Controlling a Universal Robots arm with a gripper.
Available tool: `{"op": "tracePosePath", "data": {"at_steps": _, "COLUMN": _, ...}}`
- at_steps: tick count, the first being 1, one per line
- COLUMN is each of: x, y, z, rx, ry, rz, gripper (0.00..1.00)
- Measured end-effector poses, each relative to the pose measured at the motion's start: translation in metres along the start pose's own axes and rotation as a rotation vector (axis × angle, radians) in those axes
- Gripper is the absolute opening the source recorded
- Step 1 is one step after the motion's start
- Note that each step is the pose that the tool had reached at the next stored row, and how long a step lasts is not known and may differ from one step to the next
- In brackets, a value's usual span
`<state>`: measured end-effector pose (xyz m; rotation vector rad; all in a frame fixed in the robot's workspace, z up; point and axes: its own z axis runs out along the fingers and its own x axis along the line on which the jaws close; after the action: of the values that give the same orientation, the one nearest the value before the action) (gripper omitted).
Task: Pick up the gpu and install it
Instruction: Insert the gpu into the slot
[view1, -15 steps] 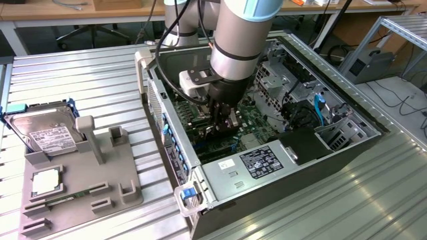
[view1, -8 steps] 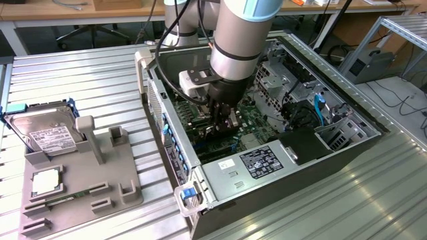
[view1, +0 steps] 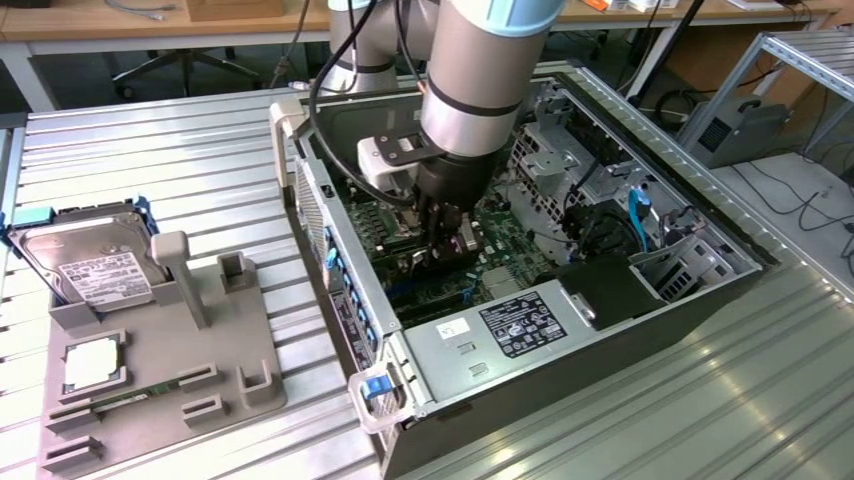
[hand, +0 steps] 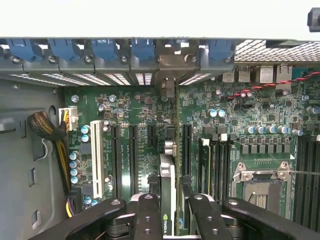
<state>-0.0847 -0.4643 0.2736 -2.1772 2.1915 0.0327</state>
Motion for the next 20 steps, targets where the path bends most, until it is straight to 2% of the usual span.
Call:
{"op": "tracePosePath", "data": {"at_steps": 3, "x": 0.0001, "y": 0.0015, "z": 0.0028, "rx": 0.0044, "ry": 0.0, "rz": 0.0, "gripper": 0.27}}
{"op": "tracePosePath", "data": {"at_steps": 20, "x": 0.0001, "y": 0.002, "z": 0.0047, "rx": 0.0049, "ry": -0.0006, "rz": 0.0, "gripper": 0.27}}
